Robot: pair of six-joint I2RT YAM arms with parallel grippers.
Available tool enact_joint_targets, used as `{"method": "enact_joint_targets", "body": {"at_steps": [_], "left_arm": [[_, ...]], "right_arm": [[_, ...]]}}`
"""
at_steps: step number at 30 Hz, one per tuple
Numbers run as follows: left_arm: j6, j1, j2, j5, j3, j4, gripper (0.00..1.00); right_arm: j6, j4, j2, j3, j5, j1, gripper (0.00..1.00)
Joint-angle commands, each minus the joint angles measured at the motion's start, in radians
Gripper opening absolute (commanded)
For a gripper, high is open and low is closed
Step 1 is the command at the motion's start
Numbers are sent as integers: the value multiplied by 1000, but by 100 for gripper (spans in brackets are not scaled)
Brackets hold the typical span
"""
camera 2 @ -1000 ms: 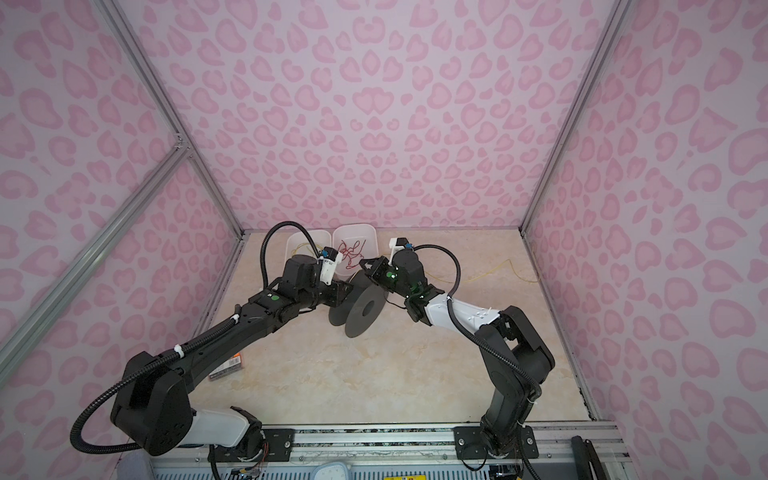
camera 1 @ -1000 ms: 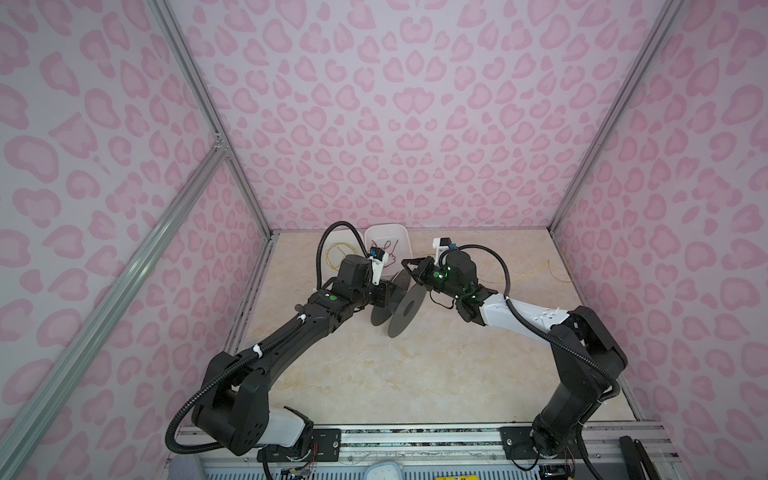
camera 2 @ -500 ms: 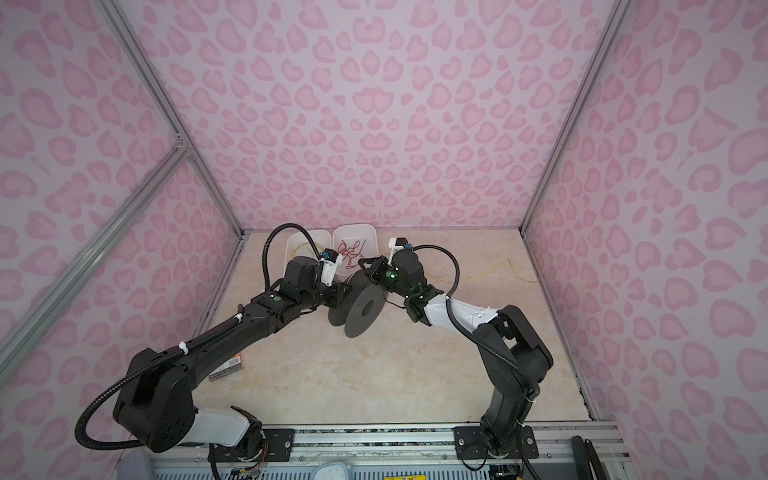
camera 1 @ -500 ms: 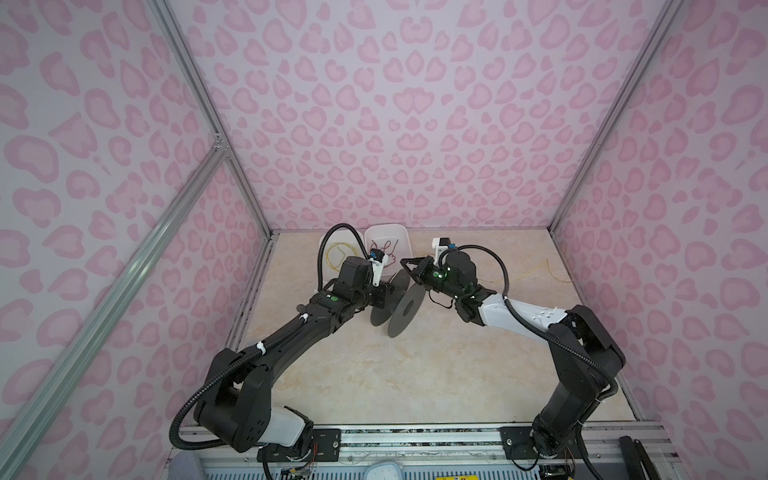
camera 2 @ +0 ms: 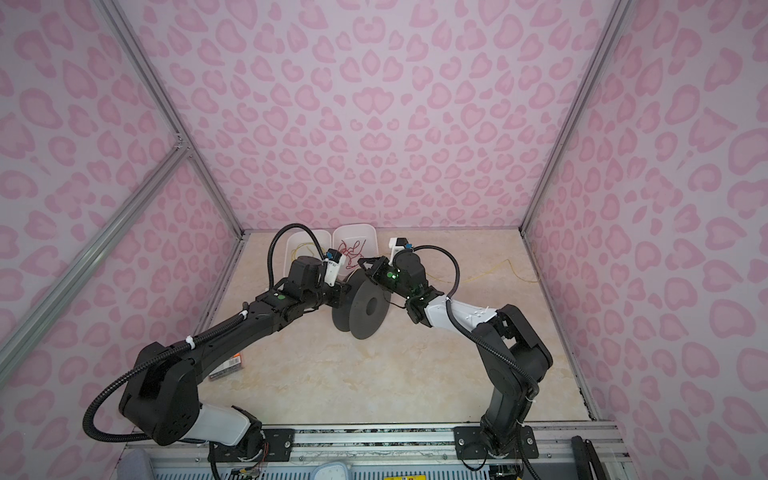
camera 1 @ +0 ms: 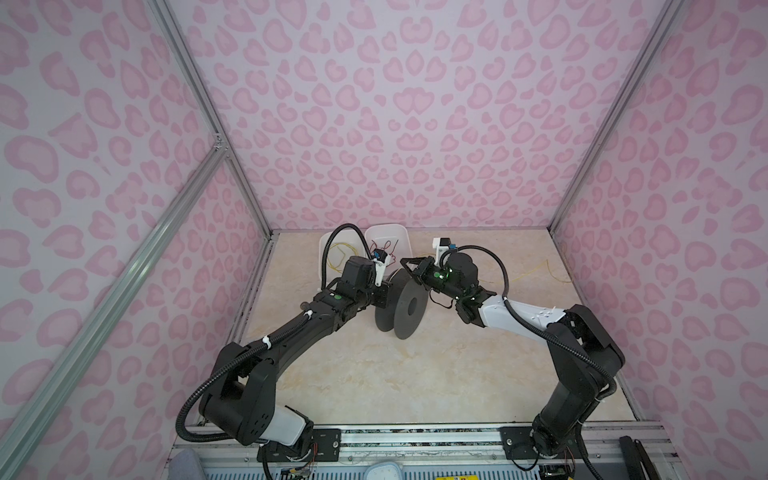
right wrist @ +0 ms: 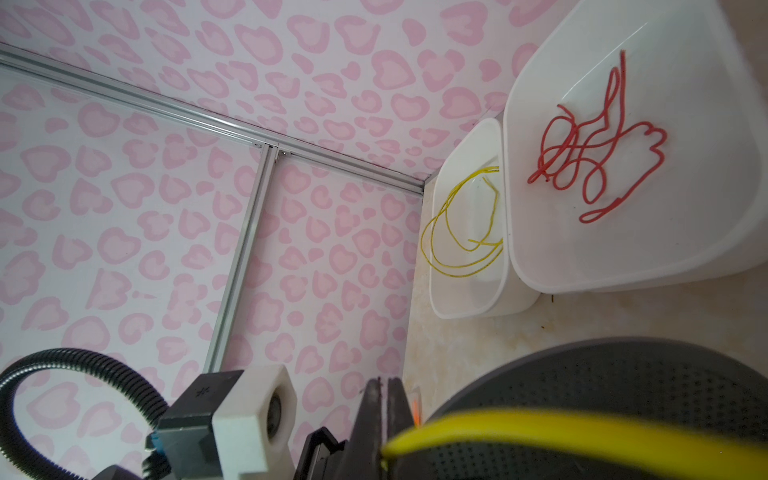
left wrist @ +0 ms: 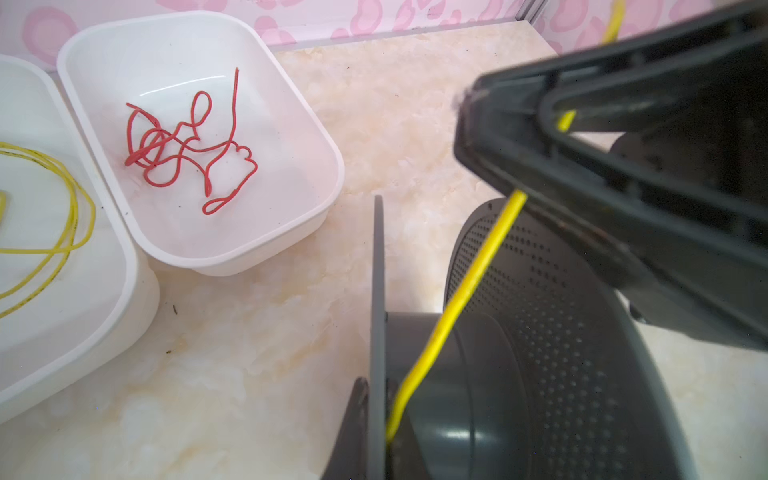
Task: Wrap the cables
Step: 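Open the right gripper and draw it back from the spool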
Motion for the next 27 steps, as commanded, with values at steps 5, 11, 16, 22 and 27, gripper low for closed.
{"method": "enact_joint_targets", "body": {"at_steps": [5,11,16,22,27], "left_arm": [[-42,1,-37,-8,5,-29,4],[-97,1,-113,-63,11,-73,4],[-115,1,-205,-152,22,-152,4],[-117,4,-292,-276,9,-250,4],[-129,24,-334,-297,-24,-285,4]], "right_arm": [[8,8,1,-19,-2,-11,0],[-8,-9,-30,-21,-6,-19,20],[-60,-108,-108,-33,3,-23,46],[-103,-240,-249,-158,49,-39,57],[-109,-323,-374,-289,60,-74,60]]}}
